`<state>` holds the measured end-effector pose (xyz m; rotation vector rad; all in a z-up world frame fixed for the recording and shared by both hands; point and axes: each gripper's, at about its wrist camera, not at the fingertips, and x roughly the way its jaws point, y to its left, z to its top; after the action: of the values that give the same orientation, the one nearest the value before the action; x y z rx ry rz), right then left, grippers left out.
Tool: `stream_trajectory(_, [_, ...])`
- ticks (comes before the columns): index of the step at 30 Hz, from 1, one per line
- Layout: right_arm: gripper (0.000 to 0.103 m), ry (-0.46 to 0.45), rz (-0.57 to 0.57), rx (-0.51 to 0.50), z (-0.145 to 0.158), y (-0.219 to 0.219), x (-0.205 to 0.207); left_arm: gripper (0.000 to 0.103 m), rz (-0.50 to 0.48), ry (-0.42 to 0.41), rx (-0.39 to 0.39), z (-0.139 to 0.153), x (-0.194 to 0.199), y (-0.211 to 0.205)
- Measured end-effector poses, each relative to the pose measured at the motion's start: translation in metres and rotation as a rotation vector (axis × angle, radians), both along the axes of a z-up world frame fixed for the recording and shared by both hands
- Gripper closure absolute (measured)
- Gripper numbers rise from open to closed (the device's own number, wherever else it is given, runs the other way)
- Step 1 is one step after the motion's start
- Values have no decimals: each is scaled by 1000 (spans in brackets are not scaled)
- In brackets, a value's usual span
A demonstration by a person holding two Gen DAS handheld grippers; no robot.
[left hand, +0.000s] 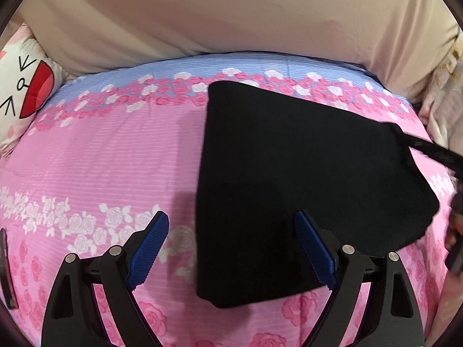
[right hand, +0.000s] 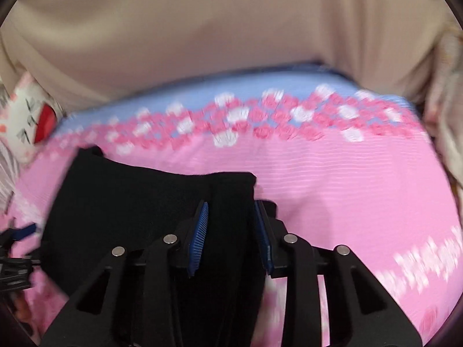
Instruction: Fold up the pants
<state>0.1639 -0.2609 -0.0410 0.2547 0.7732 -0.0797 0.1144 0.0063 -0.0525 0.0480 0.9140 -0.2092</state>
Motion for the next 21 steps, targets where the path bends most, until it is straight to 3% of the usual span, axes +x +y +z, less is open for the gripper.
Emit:
stream_trajectory(2, [43, -33, -26, 16, 10, 1, -36, 16, -17, -20, -33, 5, -9, 2])
stream_trajectory(4, [35, -34, -45, 24, 13, 5, -66, 16, -32, -15, -56, 7, -15, 1])
stream_trajectory(8, [35, 1, -84, 45, 4, 17, -113, 16, -44, -14, -39, 7, -28, -8])
stream_trajectory(14, [34, 51, -98, 184, -22, 24, -133, 16, -41, 22, -7, -6, -38, -16])
stream_trajectory(17, [22, 42, -97, 246, -25, 18, -125, 16, -48, 41, -61, -7, -36, -9])
stream_trajectory(21, [21, 14, -109, 292, -21, 5, -117, 16, -47, 65, -137, -4, -28, 1])
